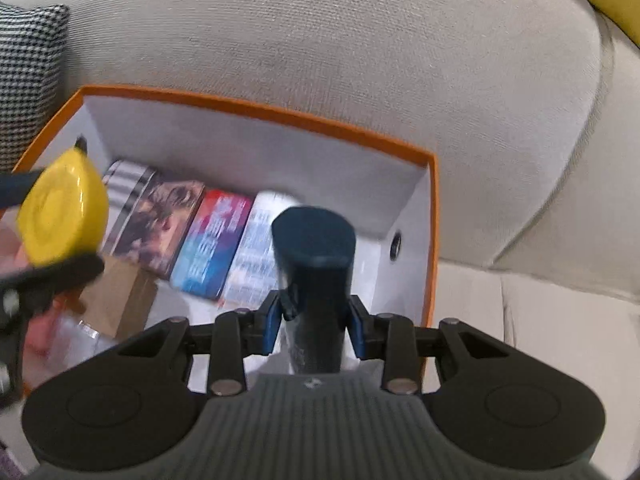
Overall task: Organize rigid objects
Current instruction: 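Lift and carry the tape measure and bottle with both tools over the box, then lower the bottle into the box and open right tool while left tool releases the tape measure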
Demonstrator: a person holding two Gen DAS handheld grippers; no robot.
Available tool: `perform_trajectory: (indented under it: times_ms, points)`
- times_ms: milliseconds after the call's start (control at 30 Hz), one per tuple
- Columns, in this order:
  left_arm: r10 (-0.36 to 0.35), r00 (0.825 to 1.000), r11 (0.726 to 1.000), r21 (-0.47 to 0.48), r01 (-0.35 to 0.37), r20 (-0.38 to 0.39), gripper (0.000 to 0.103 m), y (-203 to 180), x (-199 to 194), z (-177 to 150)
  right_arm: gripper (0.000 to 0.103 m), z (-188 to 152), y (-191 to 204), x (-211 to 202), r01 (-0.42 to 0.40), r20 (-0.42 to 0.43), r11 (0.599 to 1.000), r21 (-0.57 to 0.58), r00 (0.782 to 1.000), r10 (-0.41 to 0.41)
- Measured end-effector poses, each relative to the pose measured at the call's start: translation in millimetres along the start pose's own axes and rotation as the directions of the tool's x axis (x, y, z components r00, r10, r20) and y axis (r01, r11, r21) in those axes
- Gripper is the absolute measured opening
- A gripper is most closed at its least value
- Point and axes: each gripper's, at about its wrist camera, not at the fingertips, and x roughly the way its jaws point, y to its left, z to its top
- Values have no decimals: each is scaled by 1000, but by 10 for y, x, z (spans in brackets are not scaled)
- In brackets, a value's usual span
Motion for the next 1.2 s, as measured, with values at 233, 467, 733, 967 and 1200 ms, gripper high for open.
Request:
perform_trajectory:
  times_ms: [233, 467, 733, 967, 1200]
  points:
    - [-26, 999, 1000, 10, 26, -34, 56, 6, 193, 32, 36, 214, 22, 230, 32, -41, 995, -93, 999, -36]
    - [-38, 998, 999, 19, 39, -57, 56, -67, 278, 34, 38, 227, 43, 262, 27, -47, 987, -159, 998, -35]
    - [-57, 995, 997, 52, 61, -81, 56, -196, 325, 116, 40, 182, -80, 118, 13, -28, 987, -157, 999, -18]
    - [-51, 991, 997, 58, 58, -120, 56, -259, 392, 137, 35, 133, 28, 65, -54, 45, 954, -294, 997, 70]
    - [-34, 989, 997, 61, 44, -146, 56, -251, 491, 68, 35, 253, 300, 218, 0, 142, 870, -493, 987, 80]
